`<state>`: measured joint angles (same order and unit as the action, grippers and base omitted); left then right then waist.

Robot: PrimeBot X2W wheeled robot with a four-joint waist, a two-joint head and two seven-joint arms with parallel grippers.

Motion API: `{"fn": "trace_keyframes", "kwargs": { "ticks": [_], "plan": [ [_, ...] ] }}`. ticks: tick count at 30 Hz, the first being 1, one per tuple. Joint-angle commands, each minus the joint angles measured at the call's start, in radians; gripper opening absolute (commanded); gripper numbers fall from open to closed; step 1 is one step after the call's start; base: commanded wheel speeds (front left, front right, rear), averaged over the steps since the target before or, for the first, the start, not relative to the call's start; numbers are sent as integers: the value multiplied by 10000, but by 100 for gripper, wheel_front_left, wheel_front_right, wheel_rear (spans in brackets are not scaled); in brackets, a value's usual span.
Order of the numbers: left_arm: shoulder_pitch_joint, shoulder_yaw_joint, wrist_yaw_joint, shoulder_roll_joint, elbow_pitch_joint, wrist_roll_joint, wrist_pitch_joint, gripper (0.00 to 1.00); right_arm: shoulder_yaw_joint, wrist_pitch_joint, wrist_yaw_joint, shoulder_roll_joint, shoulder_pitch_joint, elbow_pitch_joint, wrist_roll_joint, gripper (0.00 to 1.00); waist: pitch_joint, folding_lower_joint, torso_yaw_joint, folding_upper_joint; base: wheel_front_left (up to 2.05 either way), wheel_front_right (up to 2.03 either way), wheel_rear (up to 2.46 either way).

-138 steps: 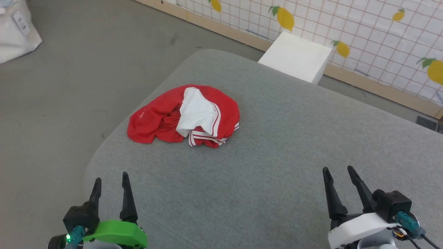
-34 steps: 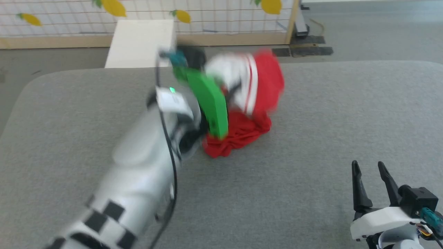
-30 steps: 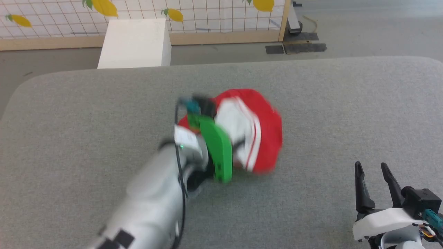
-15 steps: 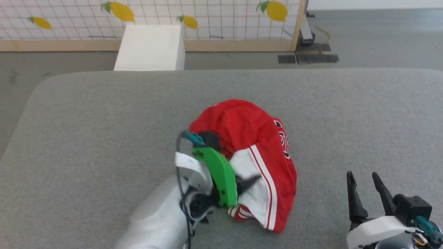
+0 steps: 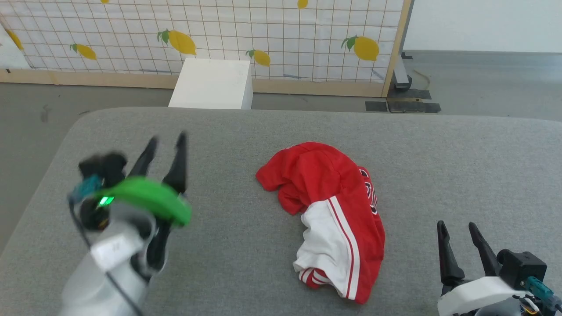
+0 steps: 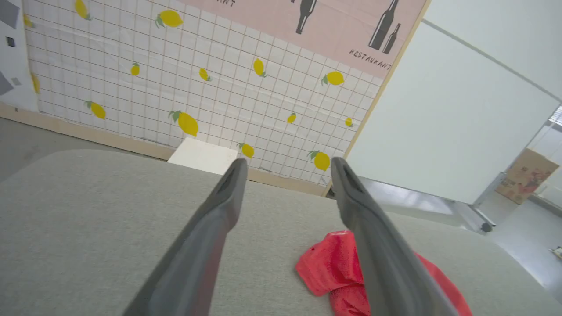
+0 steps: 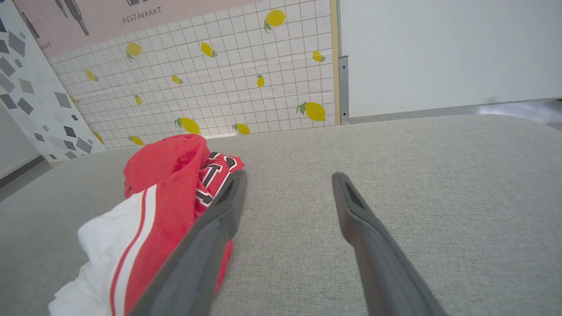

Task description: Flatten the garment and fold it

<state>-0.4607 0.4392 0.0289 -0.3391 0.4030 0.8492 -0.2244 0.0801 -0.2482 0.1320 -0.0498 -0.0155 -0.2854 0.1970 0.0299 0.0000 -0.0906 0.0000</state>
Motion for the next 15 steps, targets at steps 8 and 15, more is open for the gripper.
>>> {"fn": "trace_keyframes", "kwargs": {
  "ticks": [8, 15],
  "plan": [
    [2871, -1673, 998, 110, -2160, -2310, -368, 100, -182, 630, -13, -4, 244, -113, 312, 100, -336, 0, 102, 0, 0, 0, 0],
    [4394, -3081, 629, 1282, -3236, -3148, -371, 100, -1014, 3553, -13, -4, 2055, -419, 279, 100, -971, 0, -27, 0, 0, 0, 0]
  ]
}}
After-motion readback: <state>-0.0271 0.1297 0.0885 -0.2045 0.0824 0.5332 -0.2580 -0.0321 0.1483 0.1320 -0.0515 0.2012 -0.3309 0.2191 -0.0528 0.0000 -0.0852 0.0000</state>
